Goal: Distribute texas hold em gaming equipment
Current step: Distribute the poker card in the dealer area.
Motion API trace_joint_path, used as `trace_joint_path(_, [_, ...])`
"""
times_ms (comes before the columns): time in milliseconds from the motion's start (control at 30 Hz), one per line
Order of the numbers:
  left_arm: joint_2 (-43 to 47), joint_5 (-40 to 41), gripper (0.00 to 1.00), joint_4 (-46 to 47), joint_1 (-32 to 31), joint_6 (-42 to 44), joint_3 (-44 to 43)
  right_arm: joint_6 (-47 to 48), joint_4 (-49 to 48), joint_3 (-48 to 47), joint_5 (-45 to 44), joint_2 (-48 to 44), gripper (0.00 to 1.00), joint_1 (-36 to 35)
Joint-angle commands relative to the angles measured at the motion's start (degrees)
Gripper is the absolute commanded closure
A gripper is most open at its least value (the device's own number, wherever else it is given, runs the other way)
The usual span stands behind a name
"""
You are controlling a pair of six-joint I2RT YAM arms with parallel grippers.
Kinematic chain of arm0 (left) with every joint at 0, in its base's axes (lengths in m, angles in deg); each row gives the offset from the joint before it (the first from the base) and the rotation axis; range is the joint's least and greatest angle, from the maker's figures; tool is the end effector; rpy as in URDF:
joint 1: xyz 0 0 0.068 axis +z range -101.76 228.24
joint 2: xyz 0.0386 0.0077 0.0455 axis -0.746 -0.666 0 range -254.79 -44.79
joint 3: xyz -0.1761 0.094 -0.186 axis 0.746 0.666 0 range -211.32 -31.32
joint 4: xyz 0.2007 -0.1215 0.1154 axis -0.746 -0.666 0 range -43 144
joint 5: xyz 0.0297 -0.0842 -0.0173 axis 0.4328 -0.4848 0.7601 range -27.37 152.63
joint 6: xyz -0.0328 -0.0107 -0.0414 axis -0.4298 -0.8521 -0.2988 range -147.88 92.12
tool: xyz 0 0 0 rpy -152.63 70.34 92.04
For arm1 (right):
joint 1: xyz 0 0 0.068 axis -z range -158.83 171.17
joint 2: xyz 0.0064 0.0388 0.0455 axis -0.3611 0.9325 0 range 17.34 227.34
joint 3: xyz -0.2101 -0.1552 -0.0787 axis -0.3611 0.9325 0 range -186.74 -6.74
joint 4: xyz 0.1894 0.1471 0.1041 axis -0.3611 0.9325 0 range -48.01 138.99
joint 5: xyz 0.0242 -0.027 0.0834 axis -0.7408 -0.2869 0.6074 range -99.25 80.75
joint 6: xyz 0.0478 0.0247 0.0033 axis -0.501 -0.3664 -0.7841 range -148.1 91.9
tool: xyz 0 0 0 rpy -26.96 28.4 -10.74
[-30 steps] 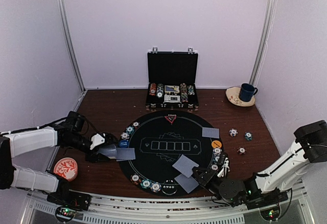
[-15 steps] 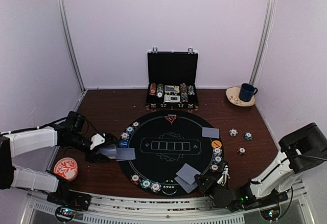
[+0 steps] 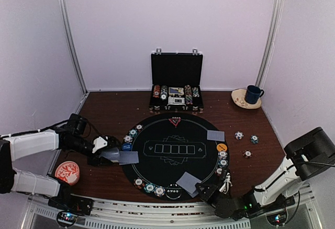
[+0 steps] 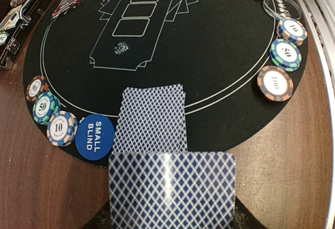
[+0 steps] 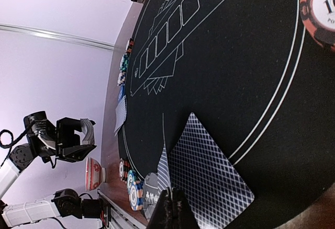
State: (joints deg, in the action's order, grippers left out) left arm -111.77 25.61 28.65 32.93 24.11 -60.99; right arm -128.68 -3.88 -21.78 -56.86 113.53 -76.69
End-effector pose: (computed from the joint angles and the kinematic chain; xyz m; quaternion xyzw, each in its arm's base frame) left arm 0.1825 -0.0721 0.1647 0.5730 0.7254 -0.2223 0.3098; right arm -0.0047 0.2270 0.0865 0.2047 0.8079 0.4725 0.2865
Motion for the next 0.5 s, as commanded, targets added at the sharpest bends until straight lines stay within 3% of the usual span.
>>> trace_joint_path(0, [0.45,-0.41,0.89,2.07,0.30,-0.57,-0.05,-3.94,8.18,-1.79,-2.39,-0.16,1.00,-1.43])
trace_joint_path(467, [0.32,-0.48,0.89,2.09,0.29,-0.57,-0.15,-7.65,9.42,-0.90,-4.66,0.86,1.00,-1.90])
